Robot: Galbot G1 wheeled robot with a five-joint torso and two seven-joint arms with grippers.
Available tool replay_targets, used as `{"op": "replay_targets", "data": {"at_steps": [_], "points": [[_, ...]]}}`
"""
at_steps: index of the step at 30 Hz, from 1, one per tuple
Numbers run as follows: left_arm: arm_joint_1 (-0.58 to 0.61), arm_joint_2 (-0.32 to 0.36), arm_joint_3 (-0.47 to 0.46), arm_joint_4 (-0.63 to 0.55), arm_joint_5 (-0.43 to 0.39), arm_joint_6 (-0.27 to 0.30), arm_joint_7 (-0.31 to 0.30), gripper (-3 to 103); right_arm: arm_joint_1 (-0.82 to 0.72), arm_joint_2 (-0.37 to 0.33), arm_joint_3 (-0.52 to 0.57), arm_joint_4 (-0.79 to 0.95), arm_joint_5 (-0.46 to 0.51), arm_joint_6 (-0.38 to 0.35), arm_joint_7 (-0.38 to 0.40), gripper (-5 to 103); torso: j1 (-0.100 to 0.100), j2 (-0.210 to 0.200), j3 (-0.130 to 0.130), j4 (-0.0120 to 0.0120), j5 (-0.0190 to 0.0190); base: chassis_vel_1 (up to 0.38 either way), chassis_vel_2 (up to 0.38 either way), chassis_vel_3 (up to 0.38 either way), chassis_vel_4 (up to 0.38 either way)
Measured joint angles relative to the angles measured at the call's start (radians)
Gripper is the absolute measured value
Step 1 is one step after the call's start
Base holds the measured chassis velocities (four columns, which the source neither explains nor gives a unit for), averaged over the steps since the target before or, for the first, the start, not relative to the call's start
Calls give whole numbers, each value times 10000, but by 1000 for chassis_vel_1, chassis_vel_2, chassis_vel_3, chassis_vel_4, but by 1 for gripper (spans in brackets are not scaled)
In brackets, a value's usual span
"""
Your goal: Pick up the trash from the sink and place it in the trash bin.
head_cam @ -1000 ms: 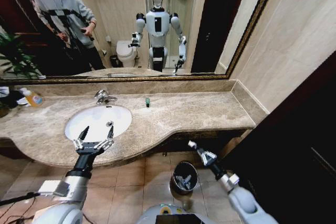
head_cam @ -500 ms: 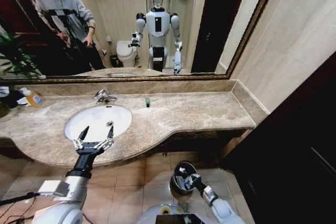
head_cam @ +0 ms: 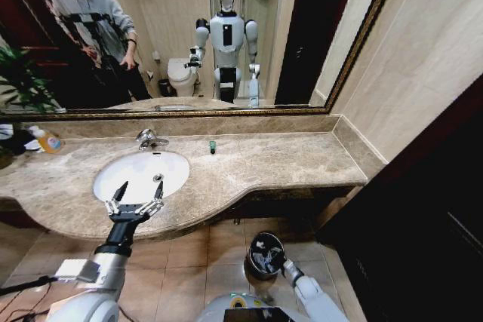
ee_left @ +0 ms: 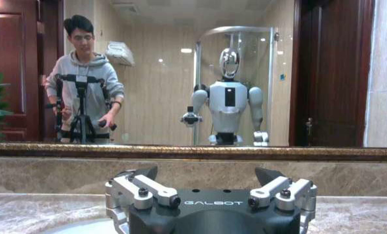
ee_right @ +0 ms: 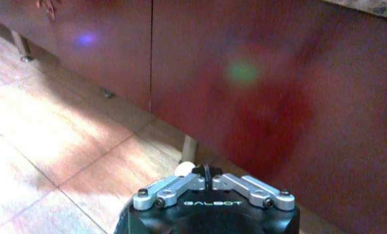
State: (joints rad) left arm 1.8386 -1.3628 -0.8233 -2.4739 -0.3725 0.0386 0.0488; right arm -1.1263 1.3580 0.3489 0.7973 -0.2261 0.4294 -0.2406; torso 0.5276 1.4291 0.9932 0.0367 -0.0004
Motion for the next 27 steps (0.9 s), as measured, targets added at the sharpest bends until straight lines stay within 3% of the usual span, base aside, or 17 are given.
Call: {"op": "replay_targets", "data": {"at_steps": [4,10,13,14,17,18,21,27], "points": [[0,0,0,0,0,0,0,100,13,-30,52,1,-285,-71,140,18,0,0,0,1,5,0,0,0,0],[0,0,0,0,0,0,0,100,-31,-145,48,85,-80,-50,171,33,0,0,0,1,4,0,0,0,0],[0,0,0,0,0,0,0,100,-411,-439,6,672,780,-67,167,50,0,0,0,2,5,0,0,0,0],[0,0,0,0,0,0,0,100,-411,-439,6,672,780,-67,167,50,0,0,0,2,5,0,0,0,0],[0,0,0,0,0,0,0,100,-1188,-919,10,2012,1941,-320,343,66,0,0,-1,0,4,0,0,0,0],[0,0,0,0,0,0,0,100,-1188,-919,10,2012,1941,-320,343,66,0,0,-1,0,4,0,0,0,0],[0,0,0,0,0,0,1,100,-1968,-1264,291,3356,2886,-337,911,83,-1,0,-1,0,4,0,0,0,0],[0,0,0,0,-1,0,0,100,-2669,-1488,714,4616,3971,-184,2258,97,-2,0,-1,1,8,0,0,0,0]]}}
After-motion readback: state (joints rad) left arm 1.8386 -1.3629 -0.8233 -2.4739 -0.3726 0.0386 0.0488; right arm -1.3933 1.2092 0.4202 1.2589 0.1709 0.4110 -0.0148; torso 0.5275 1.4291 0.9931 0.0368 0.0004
